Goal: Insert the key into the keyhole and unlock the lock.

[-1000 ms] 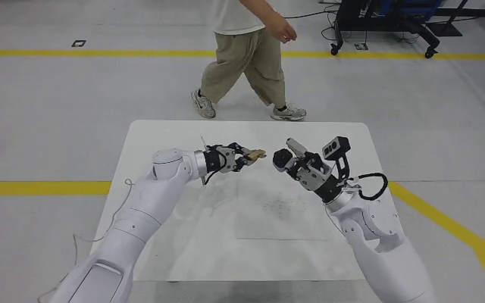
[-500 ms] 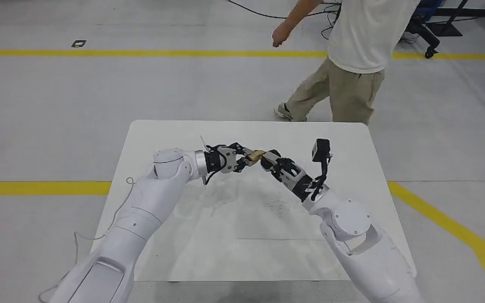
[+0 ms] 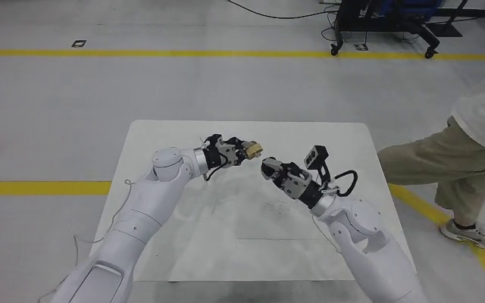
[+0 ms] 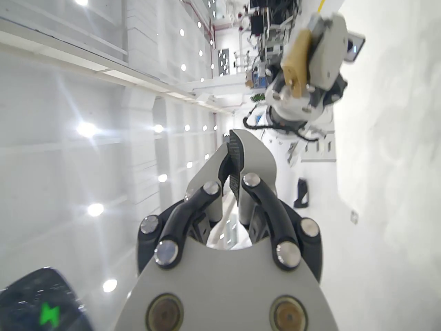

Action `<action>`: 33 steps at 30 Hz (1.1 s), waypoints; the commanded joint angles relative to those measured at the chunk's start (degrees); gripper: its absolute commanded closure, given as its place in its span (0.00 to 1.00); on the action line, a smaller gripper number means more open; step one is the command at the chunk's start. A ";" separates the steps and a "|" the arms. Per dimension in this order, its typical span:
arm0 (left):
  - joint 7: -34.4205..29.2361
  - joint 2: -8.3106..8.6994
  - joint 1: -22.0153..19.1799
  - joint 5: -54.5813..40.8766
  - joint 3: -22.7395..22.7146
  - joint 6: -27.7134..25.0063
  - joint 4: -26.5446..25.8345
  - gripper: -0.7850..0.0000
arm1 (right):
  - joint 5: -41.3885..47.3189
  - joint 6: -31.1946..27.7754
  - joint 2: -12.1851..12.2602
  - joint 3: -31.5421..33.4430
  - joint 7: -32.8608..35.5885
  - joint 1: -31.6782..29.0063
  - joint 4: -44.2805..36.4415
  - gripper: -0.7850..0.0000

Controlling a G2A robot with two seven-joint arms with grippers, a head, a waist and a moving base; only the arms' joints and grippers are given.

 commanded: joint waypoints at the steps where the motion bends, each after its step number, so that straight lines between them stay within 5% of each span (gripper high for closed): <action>1: 0.03 0.14 0.51 1.19 -0.22 -1.86 -1.02 1.00 | 4.93 3.67 0.00 -0.11 4.31 1.18 2.37 0.62; 21: -2.89 0.67 2.45 4.01 -1.50 -5.46 -4.18 1.00 | 10.79 5.82 -1.02 -3.73 4.82 7.99 12.16 0.66; 33: -3.15 0.57 2.37 4.61 -1.39 -5.46 -4.20 1.00 | 8.58 4.30 -0.93 -3.03 2.22 7.41 11.24 0.94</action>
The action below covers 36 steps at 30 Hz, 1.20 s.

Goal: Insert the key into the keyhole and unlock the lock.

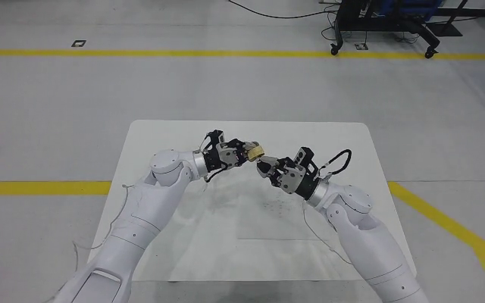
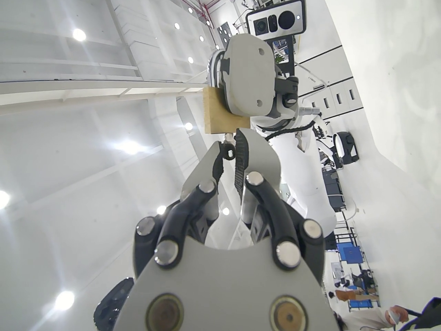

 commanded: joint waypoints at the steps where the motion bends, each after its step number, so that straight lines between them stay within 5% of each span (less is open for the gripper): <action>1: 0.13 -0.02 -0.02 0.27 0.07 -0.09 -0.01 1.00 | -0.83 -0.61 -0.02 0.00 -0.94 -0.03 -0.19 0.96; 18: 1.97 0.00 0.27 4.84 0.45 -3.48 -1.21 1.00 | -4.20 -1.92 -0.23 -0.55 -6.29 -1.09 -2.54 1.00; 26: 5.01 0.30 1.41 10.28 0.22 -8.57 -3.52 1.00 | 2.00 -2.61 -0.71 0.37 -8.09 -1.72 -1.66 1.00; 36: 13.59 0.96 4.46 24.59 0.60 -17.12 -9.01 1.00 | 16.14 3.99 -1.15 1.83 -3.85 -0.95 2.74 1.00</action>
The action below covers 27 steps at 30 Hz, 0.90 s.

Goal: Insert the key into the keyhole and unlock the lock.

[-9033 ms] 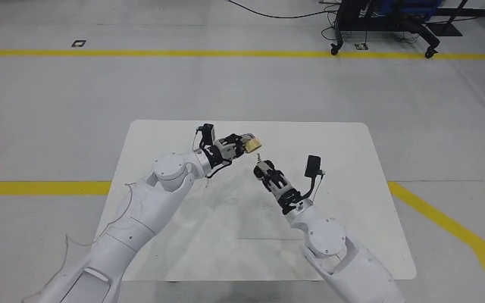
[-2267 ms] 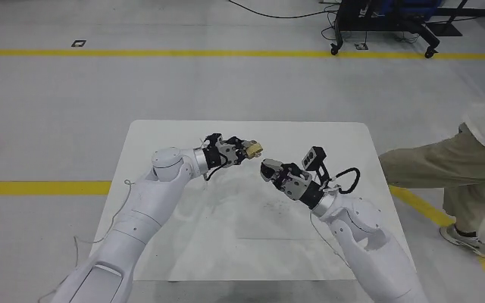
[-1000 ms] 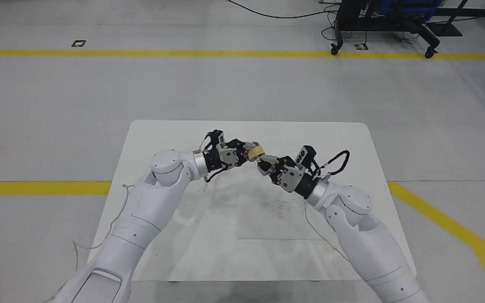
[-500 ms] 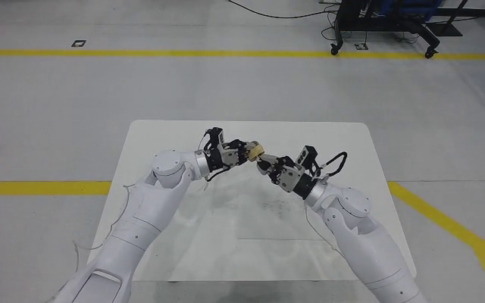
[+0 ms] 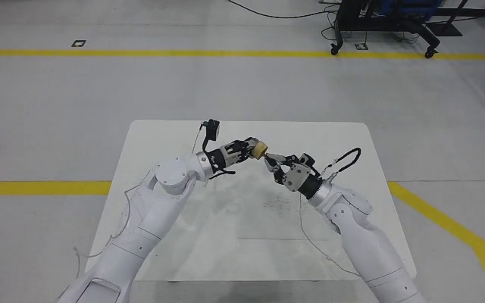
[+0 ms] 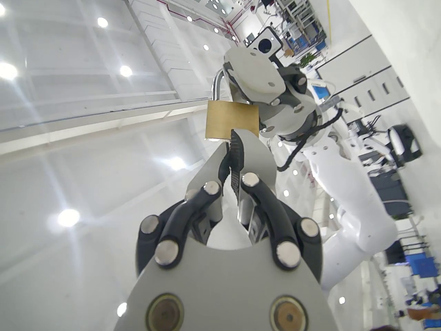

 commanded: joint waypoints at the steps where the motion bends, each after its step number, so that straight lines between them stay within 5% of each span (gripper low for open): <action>1: 1.54 0.06 0.70 1.61 -0.15 -0.97 -0.90 1.00 | -0.14 0.44 -0.01 0.00 -0.09 0.21 0.48 1.00; 11: 7.09 0.31 3.85 4.56 -2.07 -5.38 -4.37 1.00 | 6.67 4.89 -0.20 0.73 2.54 1.00 3.48 1.00; 12: 6.99 0.29 3.91 3.92 -2.25 -5.01 -4.36 1.00 | 6.68 4.96 -0.19 0.81 2.62 1.02 3.60 0.65; 13: 6.86 0.26 3.91 3.35 -2.41 -4.74 -4.32 1.00 | 6.65 5.02 -0.17 0.91 2.75 0.98 3.64 0.44; 14: 6.72 0.23 3.89 2.47 -2.62 -4.28 -4.20 1.00 | 6.39 4.97 -0.12 1.10 3.00 0.88 3.51 0.00; 21: 5.77 -0.01 3.60 -1.86 -3.63 -1.92 -3.37 1.00 | -1.24 0.36 0.94 5.26 4.70 -2.69 -0.66 0.00; 27: 3.18 0.05 1.86 6.38 -0.85 1.37 -2.48 1.00 | -21.72 -14.03 2.52 15.09 -4.27 -11.22 -10.99 0.00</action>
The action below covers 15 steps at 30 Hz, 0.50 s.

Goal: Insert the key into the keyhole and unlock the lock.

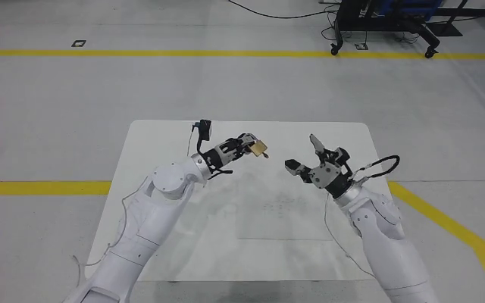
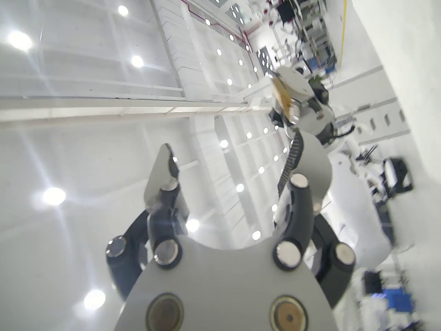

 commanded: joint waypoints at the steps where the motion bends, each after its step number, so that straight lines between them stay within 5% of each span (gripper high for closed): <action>1: -0.60 0.04 -0.88 7.00 2.10 1.13 0.15 1.00 | -8.14 -4.86 0.30 3.54 -6.11 -4.09 -4.61 0.00; 15: -17.57 -1.91 -7.24 21.96 15.96 16.16 5.58 1.00 | -9.14 -5.95 0.36 5.01 -7.80 -5.81 -6.50 0.00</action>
